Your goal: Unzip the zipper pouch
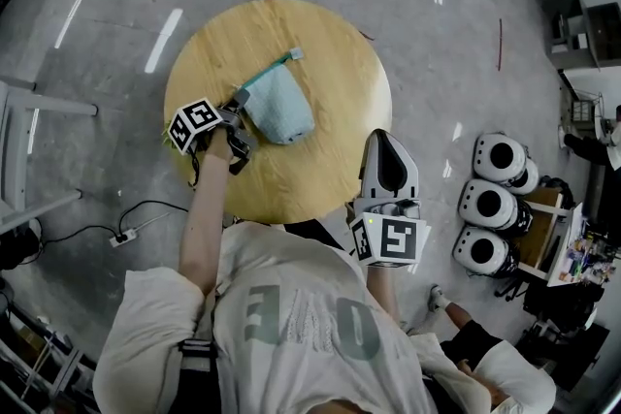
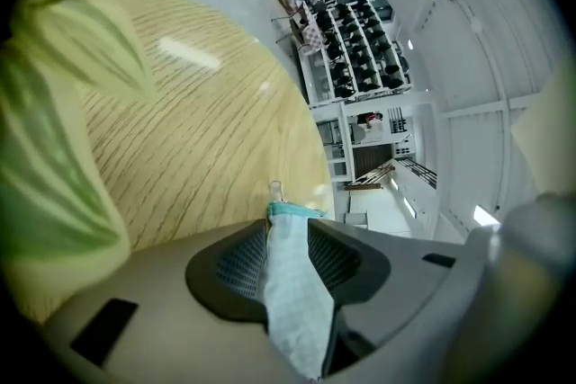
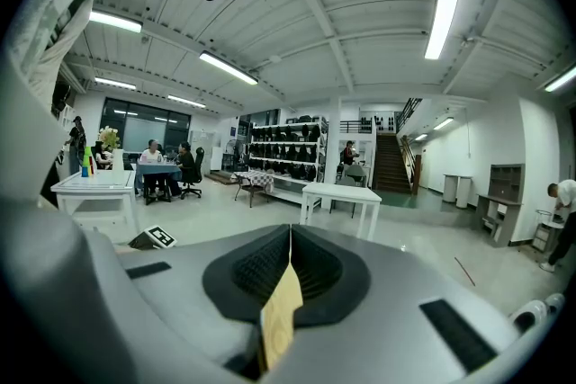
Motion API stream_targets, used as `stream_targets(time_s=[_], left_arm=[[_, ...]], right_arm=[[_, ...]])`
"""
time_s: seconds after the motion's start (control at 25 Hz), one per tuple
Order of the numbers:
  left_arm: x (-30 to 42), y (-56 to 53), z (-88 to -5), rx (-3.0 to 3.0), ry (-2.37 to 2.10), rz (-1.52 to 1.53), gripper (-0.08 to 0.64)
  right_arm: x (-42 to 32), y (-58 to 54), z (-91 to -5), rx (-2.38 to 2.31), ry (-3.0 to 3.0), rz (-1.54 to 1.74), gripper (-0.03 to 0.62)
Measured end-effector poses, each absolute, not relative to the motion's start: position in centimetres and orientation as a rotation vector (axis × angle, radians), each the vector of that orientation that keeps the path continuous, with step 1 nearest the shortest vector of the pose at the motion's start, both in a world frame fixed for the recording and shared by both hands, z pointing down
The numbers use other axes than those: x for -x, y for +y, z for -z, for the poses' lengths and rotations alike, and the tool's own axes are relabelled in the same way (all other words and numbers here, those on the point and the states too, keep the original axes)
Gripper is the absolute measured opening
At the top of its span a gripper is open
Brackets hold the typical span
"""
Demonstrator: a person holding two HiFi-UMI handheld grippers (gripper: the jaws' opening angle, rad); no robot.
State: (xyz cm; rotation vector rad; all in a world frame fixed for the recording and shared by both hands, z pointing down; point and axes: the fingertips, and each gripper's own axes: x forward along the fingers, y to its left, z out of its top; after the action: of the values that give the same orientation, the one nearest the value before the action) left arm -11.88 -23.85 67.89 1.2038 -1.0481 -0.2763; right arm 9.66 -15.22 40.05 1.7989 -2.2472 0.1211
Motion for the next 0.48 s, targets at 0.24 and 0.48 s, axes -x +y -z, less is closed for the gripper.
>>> stream_targets(time_s=[0.24,0.48], left_arm=[[11.44,-24.15,-67.94,-1.207,-1.03,0.245,0.158],[11.57,-23.86,-68.67,-1.181,-1.048,0.181,0.054]], right_arm=[[-9.49,-14.74,-40.01,-1.795,-2.254,-0.12,0.031],[-9.48,-14.53,-39.97,-1.801,-2.252,-0.127,0.029]])
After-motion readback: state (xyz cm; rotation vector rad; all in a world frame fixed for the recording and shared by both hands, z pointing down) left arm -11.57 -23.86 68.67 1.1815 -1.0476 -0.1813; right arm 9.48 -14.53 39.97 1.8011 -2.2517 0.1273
